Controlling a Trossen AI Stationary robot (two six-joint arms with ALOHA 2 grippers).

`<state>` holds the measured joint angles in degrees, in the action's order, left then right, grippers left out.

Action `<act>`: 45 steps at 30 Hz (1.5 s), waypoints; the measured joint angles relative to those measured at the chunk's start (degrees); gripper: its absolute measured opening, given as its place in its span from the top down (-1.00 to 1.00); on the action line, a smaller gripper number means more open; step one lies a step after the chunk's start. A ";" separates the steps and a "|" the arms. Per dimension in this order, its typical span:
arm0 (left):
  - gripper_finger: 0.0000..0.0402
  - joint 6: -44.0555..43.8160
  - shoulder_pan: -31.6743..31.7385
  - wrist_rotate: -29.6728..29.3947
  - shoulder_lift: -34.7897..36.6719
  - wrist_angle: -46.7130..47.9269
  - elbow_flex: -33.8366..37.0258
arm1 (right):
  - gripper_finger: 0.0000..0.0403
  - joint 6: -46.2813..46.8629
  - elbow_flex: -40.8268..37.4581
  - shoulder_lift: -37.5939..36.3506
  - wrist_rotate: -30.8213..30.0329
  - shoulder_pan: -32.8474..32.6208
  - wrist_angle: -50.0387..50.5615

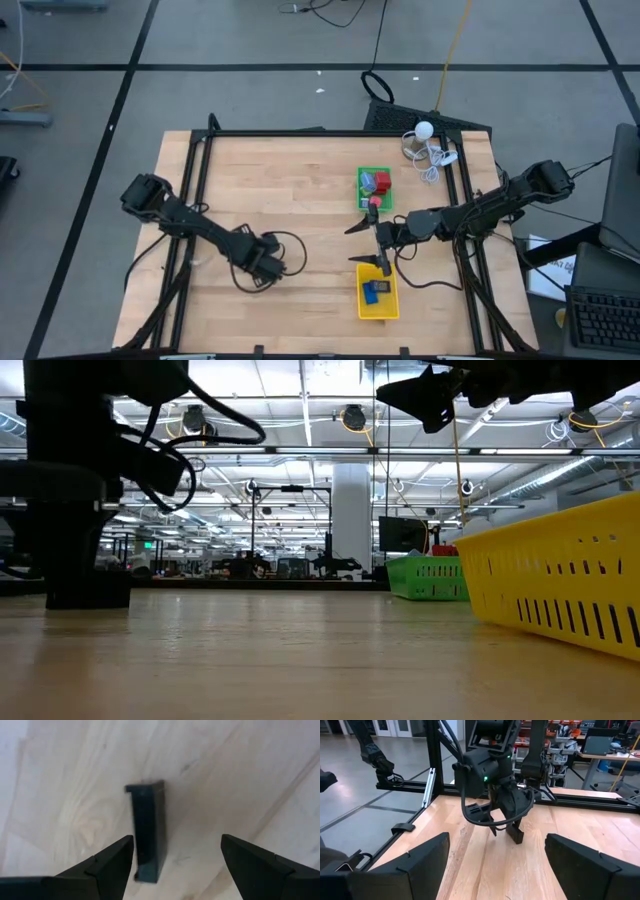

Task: Pick & Place Office items
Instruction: Put the black digital timer into the yellow bin

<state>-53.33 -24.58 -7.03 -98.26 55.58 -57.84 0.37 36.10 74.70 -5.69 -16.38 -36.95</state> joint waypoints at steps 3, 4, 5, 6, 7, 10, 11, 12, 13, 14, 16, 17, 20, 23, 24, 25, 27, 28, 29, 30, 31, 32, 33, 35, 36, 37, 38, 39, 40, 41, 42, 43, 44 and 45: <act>-0.50 -2.81 -0.84 -1.55 0.01 1.17 0.46 | -0.55 0.01 0.00 0.00 0.00 0.00 0.02; -0.50 -3.35 -1.24 -2.55 0.01 1.08 0.92 | -0.55 0.02 0.00 0.00 0.00 0.00 0.01; -0.50 -3.65 -1.61 -3.25 0.01 0.86 1.49 | -0.55 0.02 0.00 0.00 0.00 0.00 -0.02; -0.50 -3.89 -1.88 -3.55 0.01 0.45 2.14 | -0.55 0.02 0.00 0.00 0.00 0.00 0.01; -0.49 -4.20 -2.06 -3.56 0.03 -0.54 2.98 | -0.55 0.02 0.00 0.00 0.00 0.00 0.01; -0.44 -4.43 -2.35 -3.61 0.44 -3.93 5.15 | -0.55 0.02 0.00 0.00 0.00 0.00 -0.04; -0.40 -4.38 -2.53 -3.61 0.44 -4.36 5.63 | -0.55 0.02 0.00 0.00 0.00 0.00 -0.08; -0.36 -4.22 -2.63 -3.66 0.40 -4.66 6.15 | -0.55 0.05 0.00 0.00 0.00 0.00 -0.02; -0.31 -4.01 -2.67 -3.72 0.40 -5.04 6.50 | -0.55 0.32 0.00 0.00 0.00 0.00 -0.06; -0.26 -3.50 -2.63 -3.67 0.42 -5.51 6.68 | -0.55 0.43 0.00 0.00 0.00 0.00 -0.08; -0.14 -1.72 -2.62 -3.97 0.38 -6.47 6.92 | -0.55 0.43 0.00 0.00 -0.15 0.02 -0.08; -0.08 -0.94 -2.64 -4.51 0.38 -6.70 6.96 | -0.55 0.44 -0.01 0.00 -0.17 0.11 -0.09; 0.15 1.00 -2.64 -5.62 0.29 -7.86 7.02 | -0.55 0.61 -0.02 0.00 -0.45 0.26 -0.30; 0.40 3.54 -2.26 -6.35 0.22 -10.92 7.15 | -0.55 0.50 0.00 -0.02 -0.48 0.26 -0.01; 0.48 5.02 -2.15 -6.59 0.18 -12.36 7.20 | -0.55 0.50 0.00 -0.02 -0.48 0.26 0.72; 0.57 6.85 -2.01 -6.81 0.18 -13.77 7.26 | -0.55 0.50 -0.01 -0.02 -0.49 0.26 1.61; 0.72 9.94 -1.79 -8.56 0.22 -16.57 7.39 | -0.55 0.83 -0.02 -0.02 -0.46 0.26 3.71; 0.72 11.16 -1.53 -10.64 0.14 -19.36 7.44 | -0.55 1.75 -0.02 0.15 -0.47 0.26 4.33; 0.72 12.07 -1.16 -12.48 0.03 -22.11 7.10 | -0.55 3.04 -0.02 0.48 -0.47 0.26 4.59; 0.72 12.78 -0.92 -13.80 -0.22 -23.89 7.12 | -0.55 4.45 -0.02 0.91 -0.48 0.26 4.79; 0.72 13.62 -0.63 -14.89 -0.39 -25.66 7.21 | -0.55 5.81 -0.02 1.40 -0.46 0.19 4.85; 0.72 15.12 -0.34 -15.41 -0.37 -27.66 7.21 | -0.55 7.18 -0.02 2.18 -0.48 0.17 4.68; 0.72 17.17 0.05 -15.49 -0.26 -29.56 7.23 | -0.55 8.25 -0.02 3.11 -0.46 0.17 4.33; 0.72 21.87 0.89 -14.84 -0.27 -35.44 7.31 | -0.55 9.68 -0.02 5.30 -0.52 0.17 3.44; 0.72 24.36 1.55 -14.50 -0.26 -38.43 7.21 | -0.55 9.74 -0.02 6.32 -0.81 0.17 3.32; 0.72 26.88 2.12 -14.46 -0.17 -40.96 7.13 | -0.55 9.67 -0.04 7.37 -1.73 0.17 2.88; 0.72 29.28 2.63 -14.21 -0.11 -43.21 7.10 | -0.55 9.51 -0.04 8.36 -2.83 0.17 2.39; 0.72 31.60 3.11 -13.78 -0.10 -45.06 7.10 | -0.55 9.49 -0.04 8.89 -4.37 0.15 2.39; 0.71 33.60 3.56 -13.01 -0.10 -46.56 7.10 | -0.55 9.50 -0.07 9.03 -5.66 0.17 2.90; 0.71 35.22 3.95 -12.50 0.26 -47.34 7.10 | -0.55 9.51 -0.09 9.00 -6.52 0.18 2.77; 0.71 36.54 4.43 -12.15 0.61 -47.82 7.13 | -0.55 9.71 -0.07 8.91 -6.72 0.27 2.31; 0.71 37.77 5.01 -12.01 0.83 -48.89 7.12 | -0.55 10.08 -0.04 8.85 -7.11 0.31 1.93; 0.71 38.92 5.56 -11.87 1.06 -49.89 7.06 | -0.55 10.55 -0.04 8.85 -8.14 0.31 1.55; 0.71 39.98 5.91 -11.68 1.53 -50.08 7.06 | -0.55 10.56 -0.04 8.92 -9.42 0.29 0.98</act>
<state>-13.35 -18.67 -18.71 -96.73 5.50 -50.78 10.93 36.05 83.61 -15.12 -16.10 -35.97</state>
